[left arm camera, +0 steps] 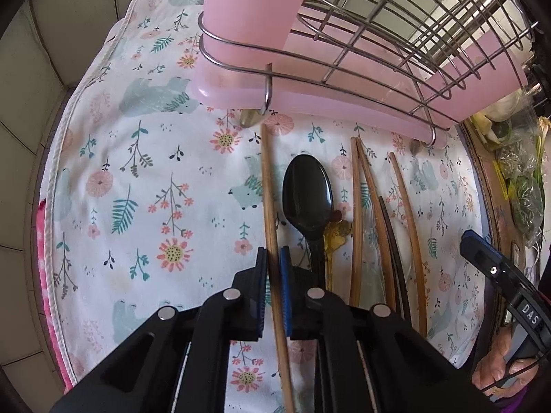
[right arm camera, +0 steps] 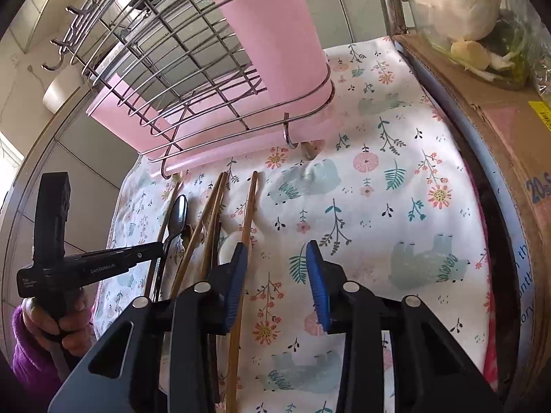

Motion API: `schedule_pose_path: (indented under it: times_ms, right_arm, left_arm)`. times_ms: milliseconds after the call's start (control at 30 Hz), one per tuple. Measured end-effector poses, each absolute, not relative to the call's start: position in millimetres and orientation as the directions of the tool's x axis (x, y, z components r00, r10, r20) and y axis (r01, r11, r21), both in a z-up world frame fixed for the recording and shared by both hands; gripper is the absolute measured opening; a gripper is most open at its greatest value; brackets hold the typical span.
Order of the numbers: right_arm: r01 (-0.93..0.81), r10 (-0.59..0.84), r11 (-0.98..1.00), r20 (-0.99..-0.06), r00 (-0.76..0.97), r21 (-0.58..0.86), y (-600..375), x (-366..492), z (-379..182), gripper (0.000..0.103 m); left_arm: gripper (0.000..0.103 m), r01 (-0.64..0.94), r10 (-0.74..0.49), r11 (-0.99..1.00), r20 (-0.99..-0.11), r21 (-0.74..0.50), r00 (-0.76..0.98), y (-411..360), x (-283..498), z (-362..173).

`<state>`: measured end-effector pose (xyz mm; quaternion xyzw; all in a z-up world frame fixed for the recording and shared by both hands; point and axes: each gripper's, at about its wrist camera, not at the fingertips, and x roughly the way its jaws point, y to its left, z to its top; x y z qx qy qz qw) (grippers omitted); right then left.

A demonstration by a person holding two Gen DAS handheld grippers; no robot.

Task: Organize utensils
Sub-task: 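Lower the left tool and grasp a wooden chopstick while the right tool grasps another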

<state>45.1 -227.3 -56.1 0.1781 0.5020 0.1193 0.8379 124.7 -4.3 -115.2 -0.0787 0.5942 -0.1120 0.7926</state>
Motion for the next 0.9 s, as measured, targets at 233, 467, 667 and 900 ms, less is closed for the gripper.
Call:
schedule_pose_path:
  times_ms: [233, 467, 667, 900]
  right_arm:
    - [-0.049, 0.396, 0.911, -0.833, 0.387, 0.410, -197.7, 72.8, -66.2, 0.027]
    - [-0.039, 0.334, 0.940, -0.891, 0.306, 0.339, -171.1, 102.6, -83.6, 0.027]
    - [-0.049, 0.323, 0.945, -0.896, 0.304, 0.324, -173.7, 104.6, -83.8, 0.008]
    - [-0.030, 0.373, 0.922, -0.862, 0.343, 0.387, -200.4, 89.4, -78.9, 0.007]
  left_arm:
    - [0.006, 0.053, -0.242, 0.970, -0.928, -0.237, 0.282, 31.5, 116.1, -105.2]
    - [0.006, 0.082, -0.205, 0.978, -0.953, -0.191, 0.224, 42.0, 121.7, -110.9]
    - [0.020, 0.137, -0.188, 0.976, -0.971, -0.169, 0.145, 29.6, 143.9, -112.9]
    - [0.016, 0.119, -0.175, 0.979, -0.981, -0.165, 0.079, 27.6, 158.2, -113.5]
